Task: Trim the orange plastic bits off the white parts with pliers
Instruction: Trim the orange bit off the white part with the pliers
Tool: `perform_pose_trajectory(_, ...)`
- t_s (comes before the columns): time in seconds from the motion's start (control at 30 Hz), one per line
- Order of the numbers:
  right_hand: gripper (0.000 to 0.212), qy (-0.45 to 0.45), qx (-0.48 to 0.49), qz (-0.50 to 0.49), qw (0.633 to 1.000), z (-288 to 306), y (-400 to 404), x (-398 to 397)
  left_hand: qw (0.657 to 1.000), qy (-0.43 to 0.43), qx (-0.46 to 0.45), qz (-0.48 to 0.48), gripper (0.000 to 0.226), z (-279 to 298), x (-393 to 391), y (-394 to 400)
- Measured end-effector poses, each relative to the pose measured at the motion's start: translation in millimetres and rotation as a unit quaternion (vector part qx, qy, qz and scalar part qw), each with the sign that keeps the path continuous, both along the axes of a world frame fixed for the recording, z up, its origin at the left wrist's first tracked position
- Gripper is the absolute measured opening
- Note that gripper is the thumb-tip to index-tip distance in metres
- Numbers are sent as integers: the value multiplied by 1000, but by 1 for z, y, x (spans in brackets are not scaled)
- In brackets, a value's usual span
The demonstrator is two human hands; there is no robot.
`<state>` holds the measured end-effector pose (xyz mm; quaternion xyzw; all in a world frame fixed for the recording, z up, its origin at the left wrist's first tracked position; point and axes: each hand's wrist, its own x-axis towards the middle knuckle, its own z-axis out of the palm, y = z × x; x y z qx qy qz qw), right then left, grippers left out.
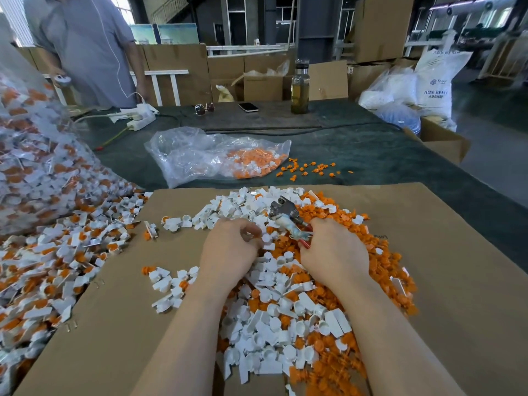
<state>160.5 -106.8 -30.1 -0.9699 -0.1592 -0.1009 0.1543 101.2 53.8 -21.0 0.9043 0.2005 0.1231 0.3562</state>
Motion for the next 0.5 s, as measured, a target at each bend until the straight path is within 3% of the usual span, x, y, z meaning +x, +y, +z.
perform_pose_trajectory(0.3, 20, -13, 34, -2, 999, 1, 1, 0, 999, -24, -42, -8, 19, 0, 1, 2)
perform_pose_trajectory(0.5, 20, -8, 100, -6, 995, 3, 1, 4, 997, -31, 9, -63, 29, 2, 0, -2)
